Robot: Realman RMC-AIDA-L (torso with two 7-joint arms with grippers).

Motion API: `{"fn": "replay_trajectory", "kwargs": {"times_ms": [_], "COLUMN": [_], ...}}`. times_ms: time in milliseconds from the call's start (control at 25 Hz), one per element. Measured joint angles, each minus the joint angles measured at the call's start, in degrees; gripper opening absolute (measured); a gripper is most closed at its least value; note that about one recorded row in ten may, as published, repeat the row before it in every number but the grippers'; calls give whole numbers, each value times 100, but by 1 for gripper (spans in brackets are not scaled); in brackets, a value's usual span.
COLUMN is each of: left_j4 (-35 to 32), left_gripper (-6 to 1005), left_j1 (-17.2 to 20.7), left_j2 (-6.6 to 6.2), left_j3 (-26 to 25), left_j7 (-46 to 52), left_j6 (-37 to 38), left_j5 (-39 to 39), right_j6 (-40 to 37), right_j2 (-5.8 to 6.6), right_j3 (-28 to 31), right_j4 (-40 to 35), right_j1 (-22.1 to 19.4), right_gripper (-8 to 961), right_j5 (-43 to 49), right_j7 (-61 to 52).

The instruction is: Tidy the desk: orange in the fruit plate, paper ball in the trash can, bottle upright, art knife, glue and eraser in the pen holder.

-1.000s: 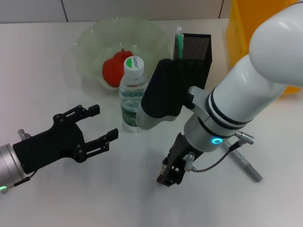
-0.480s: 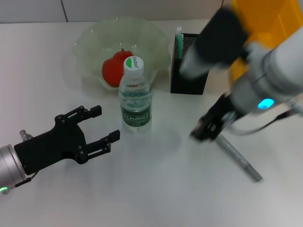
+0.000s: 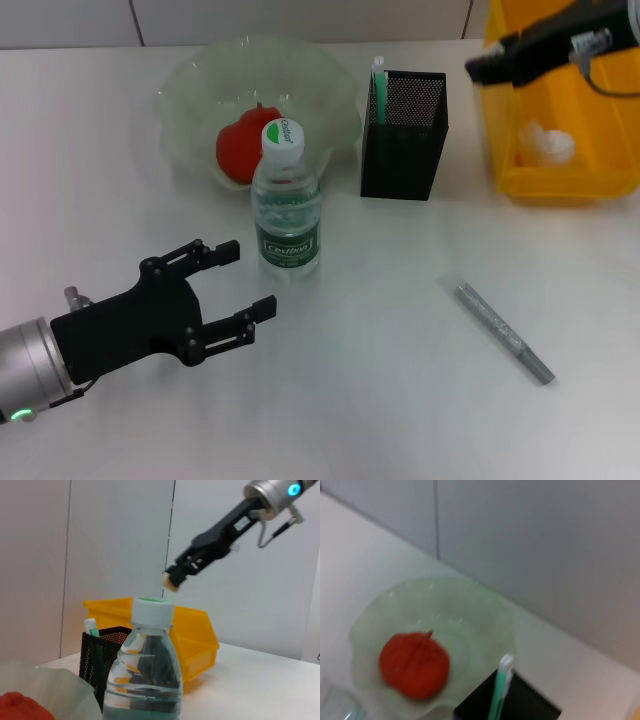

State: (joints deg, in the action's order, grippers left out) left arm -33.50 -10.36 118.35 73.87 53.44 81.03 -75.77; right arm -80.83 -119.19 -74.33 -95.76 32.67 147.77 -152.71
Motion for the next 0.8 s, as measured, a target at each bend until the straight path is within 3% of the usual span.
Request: {"fn": "replay_trajectory", "kwargs": {"times_ms": [600,800], "left_j4": [11,40], "left_gripper": [785,785], "left_j1": [-70,-74], "left_j2": [4,4], "left_j3": [57,57], "left_j7": [9,7], "left_j6": [41,84], "left_j5": [0,0], "right_j6": [1369,1382], "right_j2": [-8,-10], "right_j3": [5,-5], "right_j4": [2416,2625], "right_j1": [919,1077], "right_gripper": [492,513], "right_j5": [-238,-248], "right_j7": [653,682]}}
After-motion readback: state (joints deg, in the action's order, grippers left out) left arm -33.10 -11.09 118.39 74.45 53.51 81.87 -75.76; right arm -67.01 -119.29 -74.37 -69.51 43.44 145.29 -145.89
